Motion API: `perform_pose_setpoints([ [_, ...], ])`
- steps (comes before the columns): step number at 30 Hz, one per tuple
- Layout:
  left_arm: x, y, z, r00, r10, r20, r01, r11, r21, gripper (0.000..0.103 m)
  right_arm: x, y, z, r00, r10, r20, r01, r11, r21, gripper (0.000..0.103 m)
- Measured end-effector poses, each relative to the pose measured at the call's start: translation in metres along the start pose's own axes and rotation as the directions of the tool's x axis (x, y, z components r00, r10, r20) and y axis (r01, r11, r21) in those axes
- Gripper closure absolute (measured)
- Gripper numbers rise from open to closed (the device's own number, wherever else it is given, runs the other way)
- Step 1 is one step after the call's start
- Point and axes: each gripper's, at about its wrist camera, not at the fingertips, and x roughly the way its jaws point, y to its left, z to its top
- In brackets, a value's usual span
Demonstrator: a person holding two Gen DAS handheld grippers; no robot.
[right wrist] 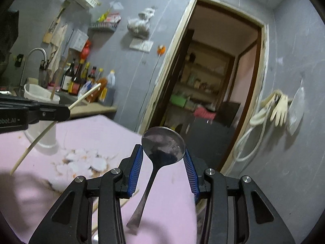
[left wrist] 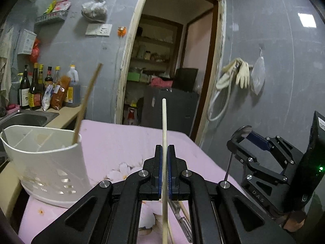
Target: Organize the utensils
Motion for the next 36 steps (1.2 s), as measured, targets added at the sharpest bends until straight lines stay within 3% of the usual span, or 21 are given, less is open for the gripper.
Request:
perform_pose_setpoints([
  [11, -0.031, 0.033, 0.019, 0.996, 0.036, 0.076, -0.032, 0.998, -0.053, 0.101, -0.006, 0.019, 0.02, 0.998, 0.036, 0.06, -0.035, 0.999, -0.018, 0.065],
  [12, -0.033, 0.037, 0.02, 0.996, 0.041, 0.084, -0.036, 0.998, -0.058, 0.101, -0.008, 0.021, 0.023, 0.997, 0.038, 0.071, -0.037, 0.999, -0.019, 0.069],
  [13, -0.036, 0.042, 0.023, 0.994, 0.047, 0.096, -0.041, 0.997, -0.063, 0.101, -0.008, 0.022, 0.027, 0.996, 0.044, 0.074, -0.042, 0.999, -0.025, 0.102],
  [22, -0.054, 0.096, 0.034, 0.987, 0.111, 0.113, -0.093, 0.984, -0.153, 0.101, 0.007, 0.053, 0.044, 0.986, 0.157, 0.063, -0.155, 0.987, -0.032, 0.101],
  [26, -0.06, 0.106, 0.026, 0.988, 0.122, 0.098, -0.102, 0.978, -0.183, 0.101, 0.013, 0.053, 0.041, 0.976, 0.218, 0.008, -0.218, 0.976, 0.005, 0.101],
  [29, -0.064, 0.109, 0.02, 0.99, 0.113, 0.084, -0.094, 0.975, -0.202, 0.101, 0.028, 0.046, 0.033, 0.95, 0.297, -0.1, -0.291, 0.954, 0.076, 0.093],
  [30, -0.065, 0.11, 0.019, 0.991, 0.108, 0.079, -0.089, 0.974, -0.207, 0.101, 0.035, 0.041, 0.028, 0.938, 0.322, -0.131, -0.309, 0.945, 0.105, 0.087],
  [31, -0.066, 0.109, 0.017, 0.992, 0.098, 0.074, -0.08, 0.974, -0.214, 0.101, 0.04, 0.038, 0.024, 0.929, 0.335, -0.155, -0.318, 0.94, 0.127, 0.07],
  [32, -0.066, 0.108, 0.016, 0.994, 0.09, 0.07, -0.072, 0.973, -0.219, 0.101, 0.05, 0.034, 0.018, 0.912, 0.361, -0.194, -0.332, 0.929, 0.164, 0.062],
  [36, -0.062, 0.101, 0.012, 0.995, 0.075, 0.059, -0.061, 0.975, -0.212, 0.101, 0.089, 0.029, -0.004, 0.828, 0.451, -0.335, -0.381, 0.889, 0.254, 0.062],
])
